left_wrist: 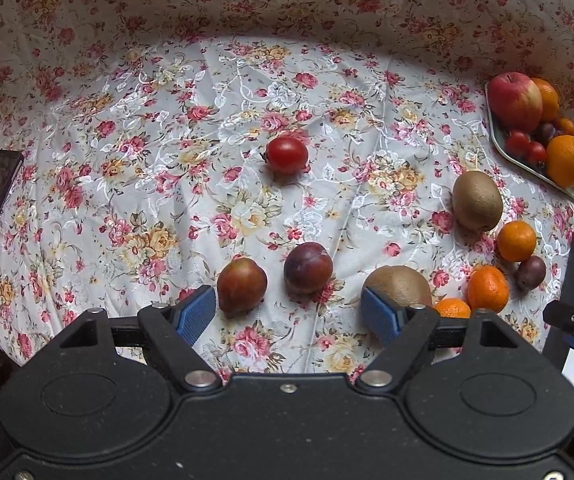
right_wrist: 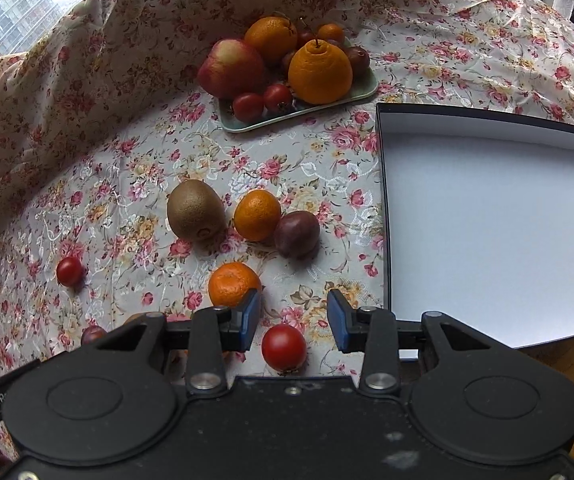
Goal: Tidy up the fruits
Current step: 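Lower the left tool toward the dark red plum while the right tool approaches a mandarin, then close the left tool on the plum while the right tool grasps the mandarin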
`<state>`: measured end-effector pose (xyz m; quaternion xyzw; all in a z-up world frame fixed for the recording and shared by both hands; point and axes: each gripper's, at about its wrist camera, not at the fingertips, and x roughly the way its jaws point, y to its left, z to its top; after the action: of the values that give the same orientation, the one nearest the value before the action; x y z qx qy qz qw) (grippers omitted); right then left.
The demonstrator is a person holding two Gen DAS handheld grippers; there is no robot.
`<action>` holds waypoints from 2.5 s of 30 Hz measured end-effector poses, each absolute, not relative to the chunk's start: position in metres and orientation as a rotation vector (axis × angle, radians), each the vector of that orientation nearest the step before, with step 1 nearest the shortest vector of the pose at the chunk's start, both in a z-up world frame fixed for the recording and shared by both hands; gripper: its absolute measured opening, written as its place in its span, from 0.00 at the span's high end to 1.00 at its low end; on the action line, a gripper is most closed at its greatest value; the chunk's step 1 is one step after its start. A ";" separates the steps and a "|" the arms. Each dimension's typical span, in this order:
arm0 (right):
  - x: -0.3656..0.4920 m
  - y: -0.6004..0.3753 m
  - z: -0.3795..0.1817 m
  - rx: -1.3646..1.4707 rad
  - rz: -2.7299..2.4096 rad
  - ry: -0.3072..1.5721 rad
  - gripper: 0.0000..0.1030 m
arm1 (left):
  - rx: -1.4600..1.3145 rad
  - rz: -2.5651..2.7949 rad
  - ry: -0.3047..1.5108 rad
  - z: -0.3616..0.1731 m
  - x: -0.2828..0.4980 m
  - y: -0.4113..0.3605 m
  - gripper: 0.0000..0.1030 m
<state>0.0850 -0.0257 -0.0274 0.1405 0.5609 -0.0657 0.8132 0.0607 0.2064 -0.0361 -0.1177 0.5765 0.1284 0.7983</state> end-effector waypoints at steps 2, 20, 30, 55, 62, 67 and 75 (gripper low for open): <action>0.095 -0.023 -0.031 0.316 -0.143 1.206 0.62 | -0.278 0.274 1.246 -0.039 0.064 0.213 0.23; 0.140 -0.033 -0.043 0.361 -0.180 1.213 0.62 | -0.379 0.301 1.224 -0.046 0.129 0.245 0.27; 0.160 -0.055 -0.053 0.410 -0.242 1.224 0.62 | -0.345 0.266 1.279 -0.055 0.137 0.232 0.27; 0.185 0.005 -0.086 0.189 -0.184 1.273 0.57 | -0.322 0.191 1.395 -0.070 0.137 0.232 0.27; 0.191 0.013 -0.104 0.158 -0.218 1.334 0.56 | -0.312 0.159 1.407 -0.071 0.135 0.233 0.27; 0.195 0.013 -0.109 0.168 -0.248 1.346 0.57 | -0.326 0.122 1.437 -0.077 0.132 0.230 0.27; 0.194 0.016 -0.110 0.150 -0.254 1.333 0.57 | -0.250 0.113 1.459 -0.086 0.126 0.216 0.27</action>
<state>0.1945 0.0165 -0.1096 0.0692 0.6161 -0.1175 0.7758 0.1261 0.2164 -0.0862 -0.1139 0.6642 0.0513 0.7370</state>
